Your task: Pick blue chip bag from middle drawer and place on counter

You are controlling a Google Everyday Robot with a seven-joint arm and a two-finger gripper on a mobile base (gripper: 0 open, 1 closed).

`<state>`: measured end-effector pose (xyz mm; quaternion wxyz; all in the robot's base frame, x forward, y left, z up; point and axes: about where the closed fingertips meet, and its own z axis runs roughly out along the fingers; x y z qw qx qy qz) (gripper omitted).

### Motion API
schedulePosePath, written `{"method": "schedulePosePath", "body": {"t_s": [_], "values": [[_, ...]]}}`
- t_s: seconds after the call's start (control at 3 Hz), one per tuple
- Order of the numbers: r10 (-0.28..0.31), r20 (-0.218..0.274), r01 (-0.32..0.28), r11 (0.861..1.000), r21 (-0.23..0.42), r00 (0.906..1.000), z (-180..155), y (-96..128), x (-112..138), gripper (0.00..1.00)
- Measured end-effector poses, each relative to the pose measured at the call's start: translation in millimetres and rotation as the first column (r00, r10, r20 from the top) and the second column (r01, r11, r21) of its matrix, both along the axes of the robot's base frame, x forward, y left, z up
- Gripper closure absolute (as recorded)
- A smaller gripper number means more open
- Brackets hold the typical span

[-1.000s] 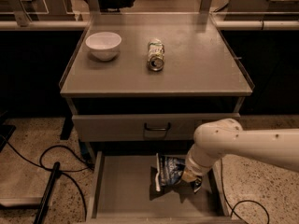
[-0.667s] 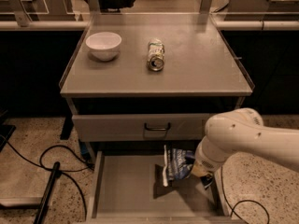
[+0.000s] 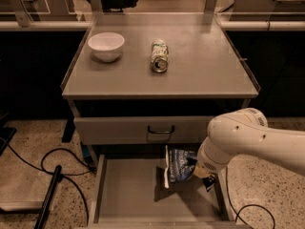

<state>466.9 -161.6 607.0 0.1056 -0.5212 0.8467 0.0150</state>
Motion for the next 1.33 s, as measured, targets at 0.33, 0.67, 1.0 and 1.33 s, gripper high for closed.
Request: {"method": "schedulePosePath", "body": {"t_s": [0.33,0.67,1.0,1.33], "values": [[0.006,0.033,-0.006,1.0,0.011,0.9994,30,5,9,1.0],[0.011,0.088,-0.011,1.0,0.001,0.9961,80,4,16,1.0],[0.015,0.139,-0.013,1.0,-0.014,0.9902,128,1,21,1.0],[0.015,0.139,-0.013,1.0,-0.014,0.9902,128,1,21,1.0]]}}
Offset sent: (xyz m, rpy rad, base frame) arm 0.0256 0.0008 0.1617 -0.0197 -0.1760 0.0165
